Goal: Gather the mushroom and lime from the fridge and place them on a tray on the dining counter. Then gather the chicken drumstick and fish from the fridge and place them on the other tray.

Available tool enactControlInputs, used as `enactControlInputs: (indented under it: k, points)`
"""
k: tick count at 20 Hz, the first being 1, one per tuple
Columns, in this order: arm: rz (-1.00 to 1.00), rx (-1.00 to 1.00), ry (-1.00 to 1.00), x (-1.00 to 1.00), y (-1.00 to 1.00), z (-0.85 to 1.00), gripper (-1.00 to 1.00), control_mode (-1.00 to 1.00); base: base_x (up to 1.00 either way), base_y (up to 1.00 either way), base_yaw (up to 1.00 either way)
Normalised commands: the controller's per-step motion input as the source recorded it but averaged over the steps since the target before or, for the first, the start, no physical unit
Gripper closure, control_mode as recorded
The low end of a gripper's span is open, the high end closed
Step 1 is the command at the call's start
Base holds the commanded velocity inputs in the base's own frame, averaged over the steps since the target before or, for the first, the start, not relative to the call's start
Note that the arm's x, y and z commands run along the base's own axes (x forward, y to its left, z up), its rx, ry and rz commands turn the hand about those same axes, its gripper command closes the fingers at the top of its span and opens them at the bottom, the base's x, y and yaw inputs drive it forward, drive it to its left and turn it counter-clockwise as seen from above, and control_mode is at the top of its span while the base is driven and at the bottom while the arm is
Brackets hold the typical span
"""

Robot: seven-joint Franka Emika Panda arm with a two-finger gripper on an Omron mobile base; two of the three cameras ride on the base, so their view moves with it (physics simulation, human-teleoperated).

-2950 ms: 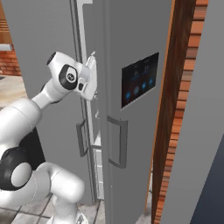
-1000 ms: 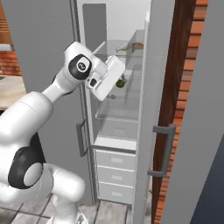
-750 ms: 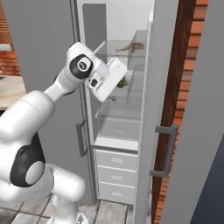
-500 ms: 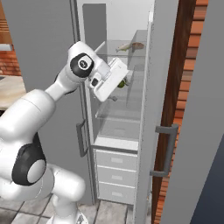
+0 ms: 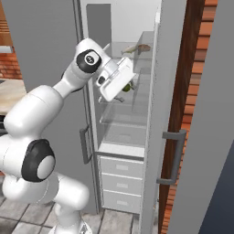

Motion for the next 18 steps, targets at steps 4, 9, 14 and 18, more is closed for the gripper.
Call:
enactControlInputs:
  k: [4, 9, 14, 18]
  points:
    - [-0.14, 0.0, 0.0, 0.0, -0.2, -0.07, -1.0, -1.0, 0.0, 0.0, 0.0]
    - [-0.01, 0.03, -0.06, -0.5, 0.43, -0.02, -1.0, -1.0, 0.0, 0.0, 0.0]
    - [0.05, 0.01, -0.03, -0.64, 0.5, 0.0, -1.0, -1.0, 0.0, 0.0, 0.0]
    - [0.28, 0.0, 0.04, -0.48, 0.41, 0.0, -1.0, -1.0, 0.0, 0.0, 0.0]
